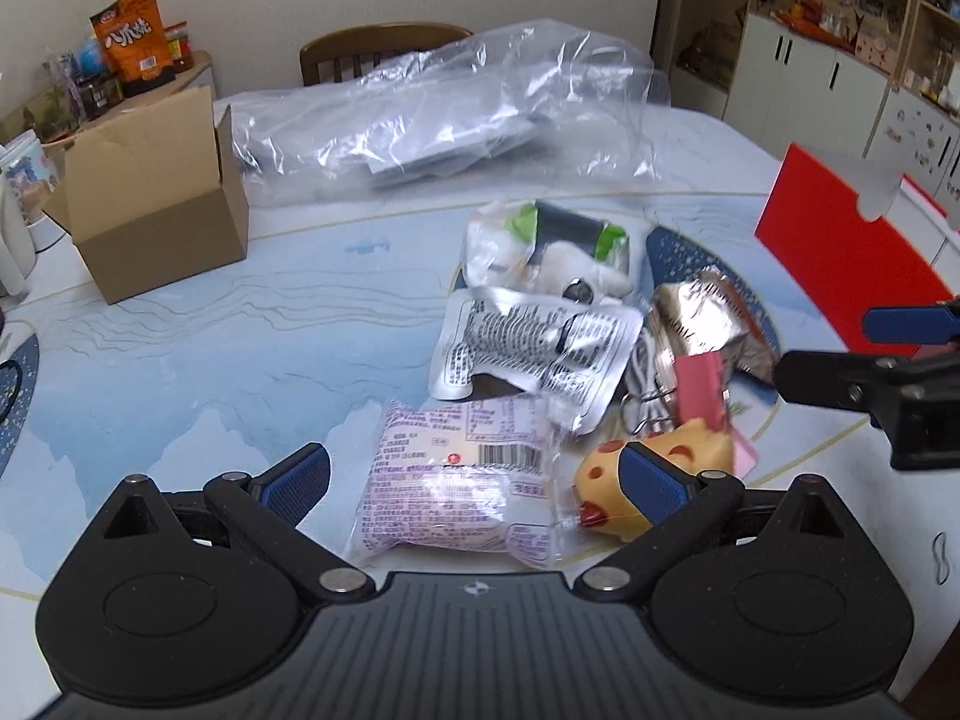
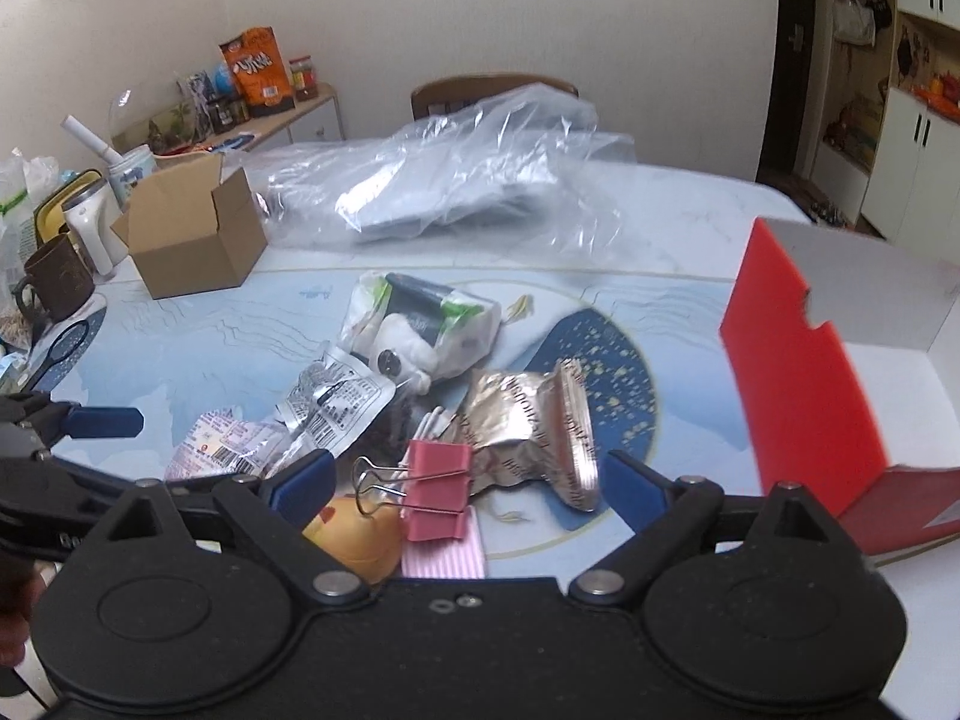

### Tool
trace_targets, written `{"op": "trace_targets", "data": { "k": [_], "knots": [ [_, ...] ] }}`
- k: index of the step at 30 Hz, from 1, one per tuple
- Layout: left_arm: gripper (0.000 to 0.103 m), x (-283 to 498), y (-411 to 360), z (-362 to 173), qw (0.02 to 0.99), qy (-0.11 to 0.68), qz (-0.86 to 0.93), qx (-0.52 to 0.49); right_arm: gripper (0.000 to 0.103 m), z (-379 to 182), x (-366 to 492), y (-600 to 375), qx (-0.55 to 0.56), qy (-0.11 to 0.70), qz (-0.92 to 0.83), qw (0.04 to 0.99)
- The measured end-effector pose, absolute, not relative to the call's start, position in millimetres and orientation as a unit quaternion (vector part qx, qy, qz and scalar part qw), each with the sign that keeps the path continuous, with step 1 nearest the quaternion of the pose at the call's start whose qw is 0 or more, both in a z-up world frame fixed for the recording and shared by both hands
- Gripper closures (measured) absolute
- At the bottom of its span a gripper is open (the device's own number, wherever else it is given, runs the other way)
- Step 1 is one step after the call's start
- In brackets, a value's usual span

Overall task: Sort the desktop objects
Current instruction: 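Grasp the purple-printed bread bun with the left tool while the right tool grasps the pink binder clip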

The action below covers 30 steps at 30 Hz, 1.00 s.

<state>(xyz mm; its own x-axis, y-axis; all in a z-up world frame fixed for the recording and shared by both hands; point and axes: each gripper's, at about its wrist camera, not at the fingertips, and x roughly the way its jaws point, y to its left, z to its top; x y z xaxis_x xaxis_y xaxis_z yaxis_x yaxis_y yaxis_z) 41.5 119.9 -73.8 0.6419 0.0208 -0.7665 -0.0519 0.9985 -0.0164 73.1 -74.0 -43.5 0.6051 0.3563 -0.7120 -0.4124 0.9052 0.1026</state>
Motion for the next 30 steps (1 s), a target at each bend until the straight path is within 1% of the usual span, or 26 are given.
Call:
{"op": "trace_targets", "data": {
  "k": [5, 8, 15, 18, 25, 27, 29, 30],
  "knots": [
    [0.000, 47, 126, -81, 0.901, 0.433, 0.008, -0.014, 0.010, -52, 89, -63, -0.022, 0.412, 0.200, 0.889],
    [0.000, 51, 129, -84, 0.898, 0.440, 0.002, -0.014, 0.018, -60, 100, -55, -0.023, 0.433, 0.191, 0.881],
    [0.000, 58, 134, -93, 0.893, 0.449, -0.015, -0.018, 0.020, -77, 116, -44, -0.016, 0.479, 0.177, 0.859],
    [0.000, 61, 137, -96, 0.892, 0.452, -0.016, -0.024, 0.026, -84, 123, -46, -0.002, 0.500, 0.169, 0.849],
    [0.000, 67, 150, -101, 0.884, 0.462, -0.024, -0.060, 0.031, -94, 131, -45, 0.027, 0.526, 0.170, 0.833],
    [0.001, 68, 152, -102, 0.883, 0.464, -0.028, -0.067, 0.036, -95, 132, -45, 0.031, 0.529, 0.172, 0.830],
    [0.007, 69, 154, -102, 0.881, 0.466, -0.035, -0.075, 0.039, -95, 132, -44, 0.036, 0.531, 0.176, 0.828],
    [0.008, 68, 155, -102, 0.881, 0.466, -0.037, -0.079, 0.041, -94, 133, -43, 0.036, 0.530, 0.177, 0.828]
  ]
}}
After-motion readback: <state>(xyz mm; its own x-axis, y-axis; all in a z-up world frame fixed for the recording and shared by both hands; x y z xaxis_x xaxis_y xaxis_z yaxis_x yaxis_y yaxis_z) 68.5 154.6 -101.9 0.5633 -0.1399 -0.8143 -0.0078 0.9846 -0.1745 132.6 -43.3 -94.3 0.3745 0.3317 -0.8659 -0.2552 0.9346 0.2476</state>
